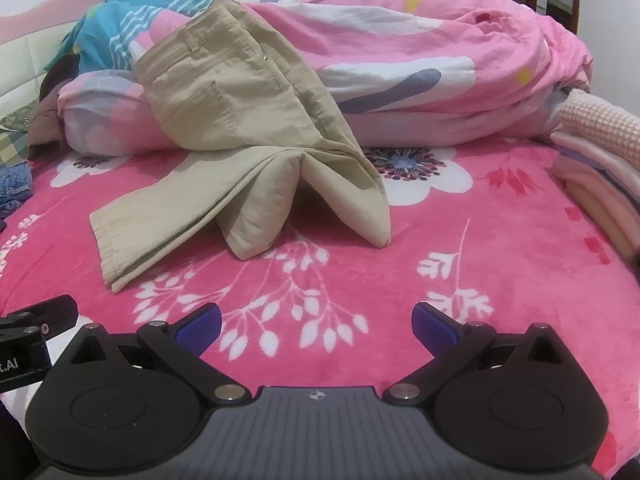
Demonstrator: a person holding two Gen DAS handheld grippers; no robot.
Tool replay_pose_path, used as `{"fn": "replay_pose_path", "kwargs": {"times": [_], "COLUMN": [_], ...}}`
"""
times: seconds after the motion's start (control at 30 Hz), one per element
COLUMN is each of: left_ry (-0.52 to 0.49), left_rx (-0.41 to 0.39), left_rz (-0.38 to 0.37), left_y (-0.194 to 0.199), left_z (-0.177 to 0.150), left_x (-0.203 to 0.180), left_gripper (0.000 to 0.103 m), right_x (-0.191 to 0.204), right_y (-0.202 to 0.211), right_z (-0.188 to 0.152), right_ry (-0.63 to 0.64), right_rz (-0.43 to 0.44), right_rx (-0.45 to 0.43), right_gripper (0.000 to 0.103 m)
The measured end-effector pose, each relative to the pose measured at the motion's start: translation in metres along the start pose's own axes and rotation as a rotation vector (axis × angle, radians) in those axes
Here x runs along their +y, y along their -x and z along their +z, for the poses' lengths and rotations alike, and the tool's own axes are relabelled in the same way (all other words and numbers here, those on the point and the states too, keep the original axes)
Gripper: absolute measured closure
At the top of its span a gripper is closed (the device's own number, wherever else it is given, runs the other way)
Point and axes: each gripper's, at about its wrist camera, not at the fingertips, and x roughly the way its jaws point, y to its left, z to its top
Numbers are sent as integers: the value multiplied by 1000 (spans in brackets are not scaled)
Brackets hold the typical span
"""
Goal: Fold clothes
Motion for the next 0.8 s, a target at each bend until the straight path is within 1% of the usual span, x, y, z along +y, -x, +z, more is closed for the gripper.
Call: {"fn": "replay_pose_path", "kwargs": {"times": [0.8], "left_ry": [-9], "left_rx": [17], "left_rz": [17], "left_y": [-3], "left_z": [1], "left_x": [-2], "left_gripper": [0], "right_x": [-2], "right_y": [-3], "right_z": [1], "right_ry": [-19], "right_rz": [20], "right_rx": [6], "right_gripper": [0]}}
